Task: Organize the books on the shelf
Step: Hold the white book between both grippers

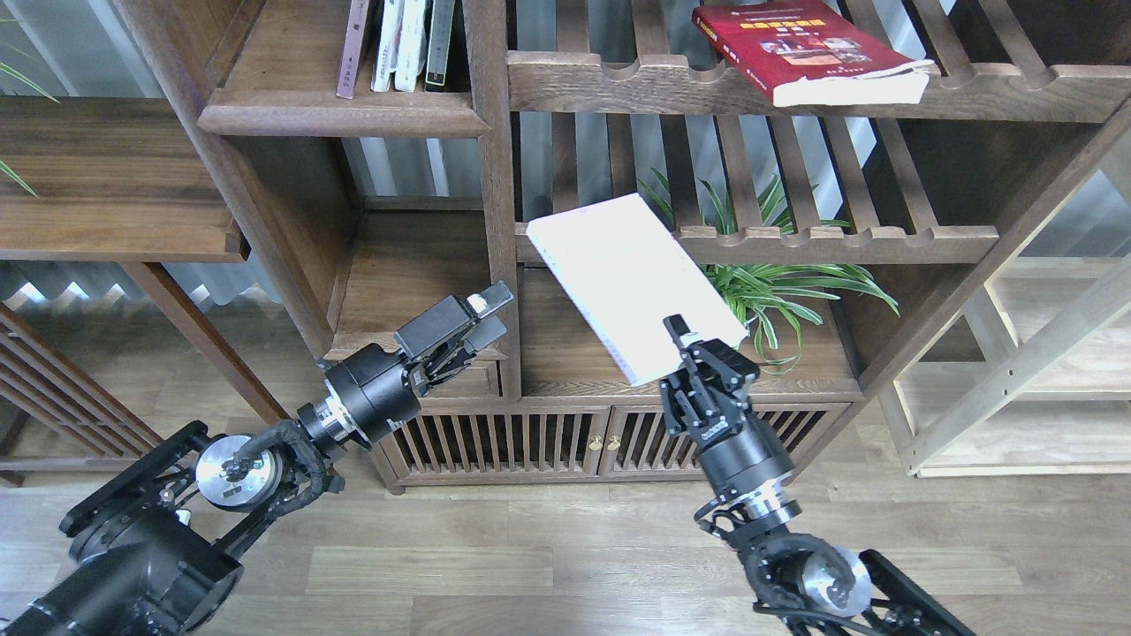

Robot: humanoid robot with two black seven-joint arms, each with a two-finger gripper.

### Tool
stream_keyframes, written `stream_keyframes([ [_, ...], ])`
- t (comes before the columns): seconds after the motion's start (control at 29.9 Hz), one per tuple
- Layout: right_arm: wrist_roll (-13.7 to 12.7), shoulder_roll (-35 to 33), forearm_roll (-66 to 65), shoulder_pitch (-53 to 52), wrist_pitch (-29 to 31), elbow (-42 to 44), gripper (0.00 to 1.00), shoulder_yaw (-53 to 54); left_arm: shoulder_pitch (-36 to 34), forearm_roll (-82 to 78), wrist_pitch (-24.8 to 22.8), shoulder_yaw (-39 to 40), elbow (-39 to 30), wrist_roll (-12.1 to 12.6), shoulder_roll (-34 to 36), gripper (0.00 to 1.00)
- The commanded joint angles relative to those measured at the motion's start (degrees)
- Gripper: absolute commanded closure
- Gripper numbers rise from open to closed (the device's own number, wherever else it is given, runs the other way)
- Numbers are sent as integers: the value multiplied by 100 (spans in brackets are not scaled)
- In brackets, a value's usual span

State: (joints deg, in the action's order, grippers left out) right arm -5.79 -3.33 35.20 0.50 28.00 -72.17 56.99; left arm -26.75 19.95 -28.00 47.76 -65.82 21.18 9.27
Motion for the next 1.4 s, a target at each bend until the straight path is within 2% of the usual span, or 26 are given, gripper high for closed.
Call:
stream_keyframes([
  [0.0, 8, 183, -136, -15, 0, -16, 98, -144, 3, -8, 0, 5, 25, -17, -83, 2],
  [0.23, 8, 333, -338, -6, 0, -16, 97, -320, -32, -149, 0, 14, 166, -210, -259, 1],
  [0.37, 8, 333, -461, -6, 0, -16, 97, -329, -59, -298, 0, 23, 210, -596, -347, 1],
  [0.43, 8, 333, -461, -6, 0, -16, 97, -337, -67, -360, 0, 23, 218, -711, -417, 1],
  [0.87, 8, 333, -479, -6, 0, -16, 97, -417, -67, -465, 40, -39, 218, -712, -523, 3],
  [0.97, 8, 333, -514, -6, 0, -16, 97, -417, -59, -606, 40, -39, 218, -712, -514, 8],
  [1.17, 8, 333, -549, -6, 0, -16, 97, -425, -59, -694, 31, -4, 210, -729, -523, 29],
  [1.37, 8, 333, -558, -6, 0, -7, 97, -425, -76, -703, 31, -4, 201, -738, -523, 39],
])
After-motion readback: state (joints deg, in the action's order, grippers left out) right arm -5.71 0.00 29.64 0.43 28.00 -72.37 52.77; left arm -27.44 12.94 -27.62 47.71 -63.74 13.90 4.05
